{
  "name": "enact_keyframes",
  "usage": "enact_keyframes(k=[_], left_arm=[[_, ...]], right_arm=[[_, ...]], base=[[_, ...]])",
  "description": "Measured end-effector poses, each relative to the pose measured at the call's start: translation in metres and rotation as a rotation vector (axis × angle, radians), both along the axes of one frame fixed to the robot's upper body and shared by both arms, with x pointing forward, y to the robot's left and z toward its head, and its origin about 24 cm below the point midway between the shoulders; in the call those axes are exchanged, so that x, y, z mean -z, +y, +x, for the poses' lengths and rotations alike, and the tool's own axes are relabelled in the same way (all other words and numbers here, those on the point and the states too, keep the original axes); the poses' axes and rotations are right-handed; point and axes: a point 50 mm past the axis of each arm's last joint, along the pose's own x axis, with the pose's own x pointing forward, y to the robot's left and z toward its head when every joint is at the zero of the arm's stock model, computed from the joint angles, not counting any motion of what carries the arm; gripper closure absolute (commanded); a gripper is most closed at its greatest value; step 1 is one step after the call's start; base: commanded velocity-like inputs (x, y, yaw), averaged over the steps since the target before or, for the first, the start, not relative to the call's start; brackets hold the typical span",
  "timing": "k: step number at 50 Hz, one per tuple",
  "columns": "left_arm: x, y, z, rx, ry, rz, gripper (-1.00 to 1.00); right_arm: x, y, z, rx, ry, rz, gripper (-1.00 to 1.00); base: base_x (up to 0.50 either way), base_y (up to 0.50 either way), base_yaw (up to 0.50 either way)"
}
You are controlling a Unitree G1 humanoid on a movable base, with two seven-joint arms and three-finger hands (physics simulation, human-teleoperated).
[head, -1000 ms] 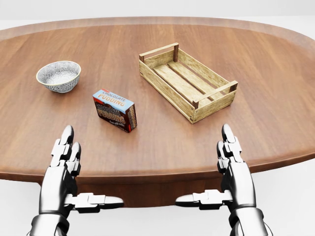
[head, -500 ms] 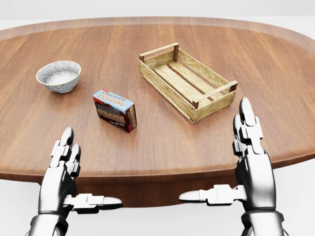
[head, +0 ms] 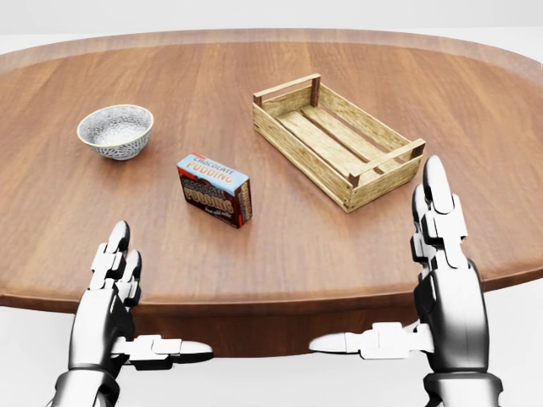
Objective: Pick up the chocolate pudding and put it in the tray.
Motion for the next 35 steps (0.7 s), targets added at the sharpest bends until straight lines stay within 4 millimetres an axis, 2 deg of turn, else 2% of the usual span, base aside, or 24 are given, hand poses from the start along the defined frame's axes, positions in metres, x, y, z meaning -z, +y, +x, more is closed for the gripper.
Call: enact_keyframes(k=[18,35], left_arm=[[-0.0002,0.0009,-0.0003,-0.002,0.0,0.004,-1.0],[0.0001,0.001,0.0002,-0.001,-0.001,0.006,-1.0]], right_arm=[[0.0001,0.0016,-0.0008,-0.004,-0.003,-0.005,-1.0],[0.0065,0.0033,0.0025,-0.027,0.036,0.018,-1.0]], base=[[0.0,0.5,0.0],[0.0,0.02,0.0]])
